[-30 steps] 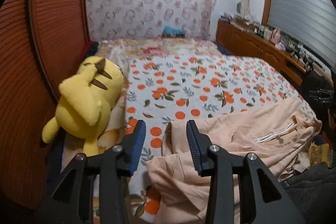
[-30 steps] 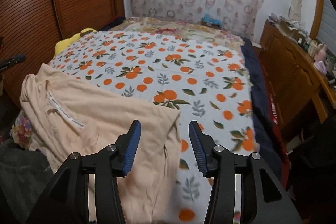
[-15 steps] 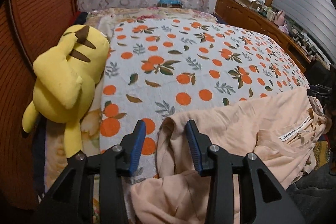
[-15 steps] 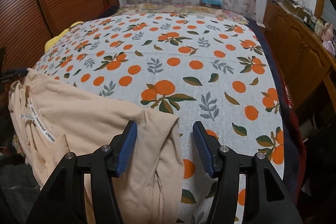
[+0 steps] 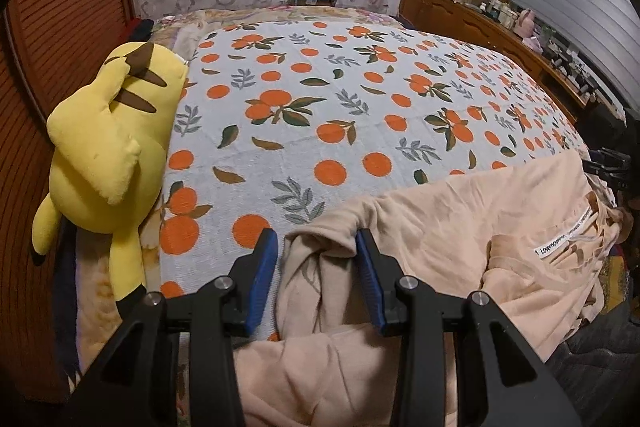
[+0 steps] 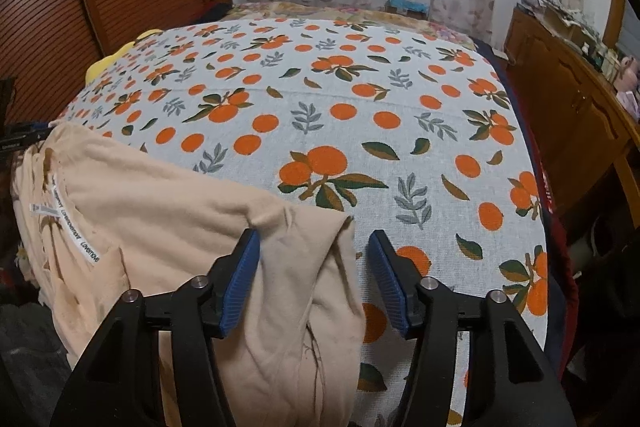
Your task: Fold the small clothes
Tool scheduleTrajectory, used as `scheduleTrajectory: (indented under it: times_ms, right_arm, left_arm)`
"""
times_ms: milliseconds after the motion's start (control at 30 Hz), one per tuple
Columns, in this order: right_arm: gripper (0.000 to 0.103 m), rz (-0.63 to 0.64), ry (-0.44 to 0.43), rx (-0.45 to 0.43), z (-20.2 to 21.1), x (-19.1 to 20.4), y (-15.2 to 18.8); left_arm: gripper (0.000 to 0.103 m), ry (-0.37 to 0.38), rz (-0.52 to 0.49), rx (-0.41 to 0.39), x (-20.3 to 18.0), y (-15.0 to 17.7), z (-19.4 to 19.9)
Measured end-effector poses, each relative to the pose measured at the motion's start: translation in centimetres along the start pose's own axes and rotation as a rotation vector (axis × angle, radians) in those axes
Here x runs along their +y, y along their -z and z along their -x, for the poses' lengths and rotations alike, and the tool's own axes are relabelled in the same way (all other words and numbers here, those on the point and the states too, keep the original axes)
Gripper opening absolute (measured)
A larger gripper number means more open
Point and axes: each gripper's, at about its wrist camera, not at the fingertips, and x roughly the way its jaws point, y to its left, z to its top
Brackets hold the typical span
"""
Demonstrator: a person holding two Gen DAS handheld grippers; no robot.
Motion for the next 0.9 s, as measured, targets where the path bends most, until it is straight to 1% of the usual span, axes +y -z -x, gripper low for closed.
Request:
scheduleTrajectory:
  times_ms: [33, 67, 133, 167, 200, 233, 300, 333, 433, 533, 567, 633, 800, 900]
  right_arm:
    - [0.044, 0.003, -0.014, -0.002, 0.0, 0.1, 0.0]
    - [0.040, 0.011, -0.028, -0.006, 0.1, 0.3, 0.1]
    - [0.015, 0.022, -0.062, -0.009, 0.1, 0.8, 0.2]
    - [0.013, 0.030, -0.073, -0.007, 0.2, 1.2, 0.3]
    - [0.009, 0.036, -0.072, -0.004, 0.3, 1.4, 0.3]
    - [0.008, 0.039, -0.076, -0.002, 0.4, 1.6, 0.3]
    - [0.007, 0.046, -0.092, -0.021, 1.4, 2.1, 0.4]
    - [0.006, 0.050, -0.094, -0.041, 2.3, 2.3, 0.5]
    - [0.006, 0.042, -0.093, -0.125, 6.0, 2.7, 0.1]
    - [0.005, 0.055, -0.073, -0.202, 10.4, 2.9, -1.2]
    - [0.005, 0.072, -0.058, -0.232, 12.0, 3.2, -1.8]
    - [0.005, 0.089, -0.045, -0.280, 14.7, 3.5, -2.6]
    - [0.005, 0.102, -0.033, -0.377, 20.3, 3.5, -4.2]
    - [0.005, 0.102, -0.026, -0.433, 23.6, 3.2, -5.1]
  left_arm:
    - [0.038, 0.007, -0.006, 0.000, -0.1, 0.1, 0.0]
    - [0.033, 0.022, -0.009, 0.000, -0.2, 0.0, 0.0]
    - [0.017, 0.063, -0.017, 0.004, -0.6, 0.1, 0.1]
    - [0.011, 0.079, -0.017, 0.003, -0.8, 0.2, 0.2]
    - [0.010, 0.092, -0.026, 0.005, -1.0, 0.2, 0.3]
    - [0.009, 0.090, -0.043, -0.013, -1.4, 0.3, 0.8]
    - [0.008, 0.096, -0.047, -0.043, -1.8, 0.2, 2.0]
    - [0.007, 0.105, -0.042, -0.078, -1.9, 0.1, 3.3]
    - [0.007, 0.144, -0.045, -0.153, -2.3, -0.7, 6.7]
    - [0.007, 0.137, -0.079, -0.223, -2.8, -1.6, 9.8]
    - [0.007, 0.134, -0.081, -0.237, -2.9, -1.8, 10.5]
    - [0.007, 0.142, -0.081, -0.295, -3.2, -2.5, 12.9]
    - [0.007, 0.165, -0.092, -0.432, -4.0, -3.9, 18.7]
    - [0.007, 0.162, -0.109, -0.519, -4.9, -4.7, 21.9]
